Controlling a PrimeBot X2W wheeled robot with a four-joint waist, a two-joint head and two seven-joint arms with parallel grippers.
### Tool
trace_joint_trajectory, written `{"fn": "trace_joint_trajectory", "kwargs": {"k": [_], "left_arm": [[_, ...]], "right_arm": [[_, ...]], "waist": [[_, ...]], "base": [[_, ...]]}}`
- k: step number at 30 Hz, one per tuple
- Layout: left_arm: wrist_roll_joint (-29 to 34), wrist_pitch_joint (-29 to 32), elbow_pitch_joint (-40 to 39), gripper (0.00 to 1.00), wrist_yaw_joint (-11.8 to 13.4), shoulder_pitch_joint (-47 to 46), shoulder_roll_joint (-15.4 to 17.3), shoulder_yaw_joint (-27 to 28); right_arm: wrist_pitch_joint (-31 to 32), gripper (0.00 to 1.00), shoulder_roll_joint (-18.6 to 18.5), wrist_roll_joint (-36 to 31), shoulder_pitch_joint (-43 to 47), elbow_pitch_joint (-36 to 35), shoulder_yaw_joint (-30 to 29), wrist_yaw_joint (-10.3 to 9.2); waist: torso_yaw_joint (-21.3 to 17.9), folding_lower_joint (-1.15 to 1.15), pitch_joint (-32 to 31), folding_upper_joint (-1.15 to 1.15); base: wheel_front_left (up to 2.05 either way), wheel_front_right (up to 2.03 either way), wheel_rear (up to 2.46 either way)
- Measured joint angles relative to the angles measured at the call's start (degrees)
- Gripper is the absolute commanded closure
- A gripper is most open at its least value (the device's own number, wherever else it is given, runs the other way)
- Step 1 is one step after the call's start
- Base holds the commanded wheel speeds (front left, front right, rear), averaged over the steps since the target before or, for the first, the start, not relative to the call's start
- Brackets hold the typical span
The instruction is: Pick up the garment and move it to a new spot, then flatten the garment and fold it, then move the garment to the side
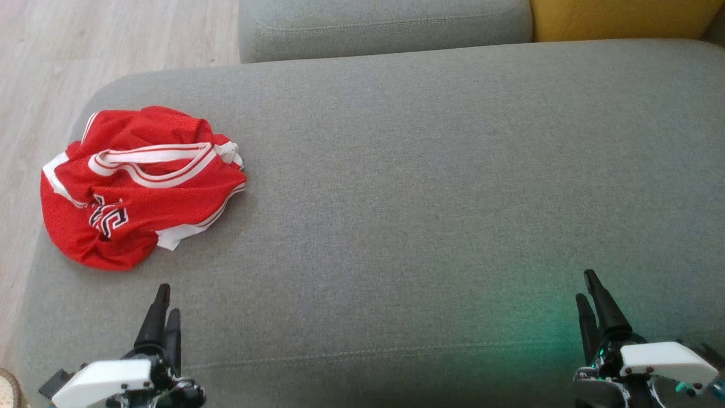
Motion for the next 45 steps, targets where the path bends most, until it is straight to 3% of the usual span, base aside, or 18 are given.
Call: {"fn": "trace_joint_trajectory", "kwargs": {"k": [19,45], "left_arm": [[18.5,-3.2,-5.6,0.0,1.4,0.0,0.0,-2.7],[40.1,-7.2,-11.2,0.0,6.4,0.0,0.5,-9.5]], "right_arm": [[-3.0,0.0,0.0,-18.9,0.0,-3.5,2.2,0.0],[-7.3,0.0,0.0,-40.1,-0.2,-7.5,7.6,0.01]], "waist": [[-0.2,0.0,0.1,0.0],[-0.5,0.0,-0.1,0.0]], "base": [[0.0,0.0,0.0],[0.0,0.0,0.0]]}}
